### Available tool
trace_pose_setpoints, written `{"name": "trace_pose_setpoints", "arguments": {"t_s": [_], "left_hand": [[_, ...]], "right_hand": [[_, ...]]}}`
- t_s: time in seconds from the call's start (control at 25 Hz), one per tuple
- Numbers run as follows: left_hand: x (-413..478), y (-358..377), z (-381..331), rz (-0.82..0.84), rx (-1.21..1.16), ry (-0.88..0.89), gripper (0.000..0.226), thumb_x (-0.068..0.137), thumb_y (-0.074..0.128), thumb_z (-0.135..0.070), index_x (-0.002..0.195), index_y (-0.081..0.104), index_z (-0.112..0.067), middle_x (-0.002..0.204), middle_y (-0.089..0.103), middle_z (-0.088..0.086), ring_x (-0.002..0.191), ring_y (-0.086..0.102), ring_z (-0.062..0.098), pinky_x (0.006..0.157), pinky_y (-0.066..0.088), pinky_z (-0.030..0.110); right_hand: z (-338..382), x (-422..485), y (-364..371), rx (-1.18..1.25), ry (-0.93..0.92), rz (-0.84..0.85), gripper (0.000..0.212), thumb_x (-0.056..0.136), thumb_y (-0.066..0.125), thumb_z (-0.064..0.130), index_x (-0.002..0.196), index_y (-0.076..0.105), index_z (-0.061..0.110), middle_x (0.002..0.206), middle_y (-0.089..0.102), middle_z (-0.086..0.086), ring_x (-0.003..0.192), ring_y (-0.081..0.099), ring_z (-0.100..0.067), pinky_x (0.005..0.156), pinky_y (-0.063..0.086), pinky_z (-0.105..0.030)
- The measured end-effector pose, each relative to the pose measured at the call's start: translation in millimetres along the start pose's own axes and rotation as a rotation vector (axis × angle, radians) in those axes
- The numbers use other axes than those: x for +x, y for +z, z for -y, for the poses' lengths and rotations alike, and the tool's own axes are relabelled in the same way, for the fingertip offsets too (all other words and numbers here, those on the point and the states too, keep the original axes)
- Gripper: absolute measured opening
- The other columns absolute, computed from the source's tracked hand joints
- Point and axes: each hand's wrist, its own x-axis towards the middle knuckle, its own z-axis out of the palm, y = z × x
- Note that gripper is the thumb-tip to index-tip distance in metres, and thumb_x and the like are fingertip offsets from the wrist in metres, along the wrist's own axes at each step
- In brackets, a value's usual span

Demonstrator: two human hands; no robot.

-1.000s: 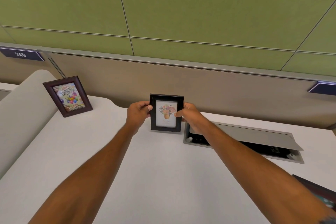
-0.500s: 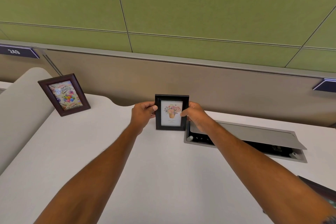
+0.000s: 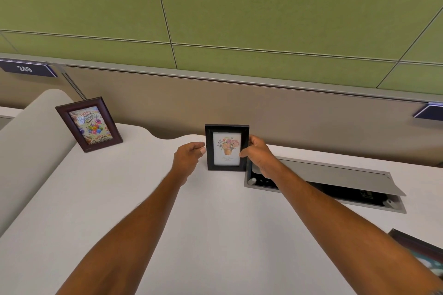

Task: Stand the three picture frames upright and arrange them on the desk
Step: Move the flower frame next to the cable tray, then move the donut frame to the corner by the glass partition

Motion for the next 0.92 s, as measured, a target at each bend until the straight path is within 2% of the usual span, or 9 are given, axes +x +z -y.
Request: {"name": "trace_pose_setpoints", "arguments": {"t_s": [0.12, 0.2, 0.28, 0.36, 0.44, 0.48, 0.6, 0.76, 0.92], "left_hand": [[-17, -5, 22, -0.099, -0.018, -0.06, 0.023, 0.106, 0.067, -0.021, 0.122, 0.077, -0.008, 0.12, 0.079, 0.015, 0.114, 0.074, 0.036, 0.103, 0.059, 0.043], [-26, 0, 36, -0.145, -0.041, -0.109, 0.026, 0.108, 0.064, -0.029, 0.109, 0.079, -0.007, 0.102, 0.079, 0.015, 0.098, 0.076, 0.034, 0.094, 0.061, 0.045], [-58, 2, 42, -0.135, -0.111, -0.153, 0.037, 0.111, 0.06, -0.034, 0.102, 0.079, -0.004, 0.09, 0.076, 0.016, 0.083, 0.072, 0.029, 0.085, 0.062, 0.044], [-106, 2, 37, -0.08, -0.189, -0.188, 0.04, 0.11, 0.06, -0.034, 0.096, 0.078, -0.001, 0.083, 0.073, 0.015, 0.073, 0.067, 0.026, 0.074, 0.059, 0.04], [-119, 14, 48, -0.046, -0.203, -0.231, 0.038, 0.109, 0.062, -0.033, 0.091, 0.077, -0.002, 0.079, 0.072, 0.013, 0.068, 0.065, 0.025, 0.069, 0.056, 0.036], [-126, 21, 54, -0.018, -0.197, -0.257, 0.037, 0.108, 0.063, -0.032, 0.089, 0.077, -0.004, 0.077, 0.072, 0.011, 0.067, 0.064, 0.024, 0.068, 0.055, 0.035], [-156, 44, 61, 0.062, -0.191, -0.283, 0.033, 0.107, 0.064, -0.03, 0.087, 0.077, -0.007, 0.077, 0.073, 0.009, 0.066, 0.066, 0.023, 0.067, 0.054, 0.034], [-201, 69, 48, 0.186, -0.177, -0.28, 0.029, 0.106, 0.062, -0.025, 0.087, 0.075, -0.007, 0.08, 0.077, 0.009, 0.069, 0.071, 0.022, 0.072, 0.056, 0.036], [-225, 94, 32, 0.28, -0.206, -0.238, 0.02, 0.101, 0.06, -0.015, 0.096, 0.076, -0.006, 0.082, 0.077, 0.01, 0.073, 0.072, 0.025, 0.071, 0.056, 0.034]], "right_hand": [[-9, -11, -6, -0.007, -0.018, -0.055, 0.063, 0.091, 0.062, -0.015, 0.144, 0.058, 0.017, 0.137, 0.07, -0.004, 0.128, 0.064, -0.025, 0.074, 0.054, -0.024], [-17, -17, -9, -0.033, -0.045, -0.179, 0.06, 0.091, 0.058, -0.012, 0.142, 0.062, 0.02, 0.136, 0.069, -0.001, 0.118, 0.068, -0.018, 0.065, 0.053, -0.018], [-19, -47, -9, 0.01, -0.102, -0.36, 0.051, 0.091, 0.054, -0.007, 0.13, 0.07, 0.023, 0.125, 0.073, 0.003, 0.104, 0.07, -0.012, 0.059, 0.051, -0.014], [-16, -91, -7, 0.075, -0.162, -0.434, 0.04, 0.093, 0.055, -0.001, 0.115, 0.074, 0.026, 0.113, 0.076, 0.006, 0.104, 0.073, -0.016, 0.065, 0.056, -0.019], [-26, -99, 2, 0.098, -0.169, -0.41, 0.03, 0.097, 0.06, 0.003, 0.112, 0.075, 0.025, 0.109, 0.077, 0.005, 0.104, 0.074, -0.018, 0.078, 0.064, -0.031], [-36, -105, 7, 0.094, -0.16, -0.376, 0.028, 0.099, 0.061, 0.005, 0.113, 0.076, 0.023, 0.108, 0.077, 0.005, 0.103, 0.074, -0.017, 0.081, 0.065, -0.03], [-57, -137, 11, 0.062, -0.19, -0.344, 0.023, 0.103, 0.064, 0.009, 0.112, 0.075, 0.027, 0.106, 0.077, 0.008, 0.102, 0.073, -0.013, 0.077, 0.056, -0.014], [-80, -190, -6, 0.058, -0.158, -0.421, 0.019, 0.105, 0.065, 0.013, 0.115, 0.076, 0.025, 0.112, 0.077, 0.004, 0.107, 0.071, -0.015, 0.086, 0.056, -0.022], [-94, -234, -40, 0.102, -0.142, -0.5, 0.021, 0.105, 0.063, 0.011, 0.118, 0.076, 0.02, 0.11, 0.078, 0.001, 0.103, 0.073, -0.018, 0.081, 0.055, -0.02]]}}
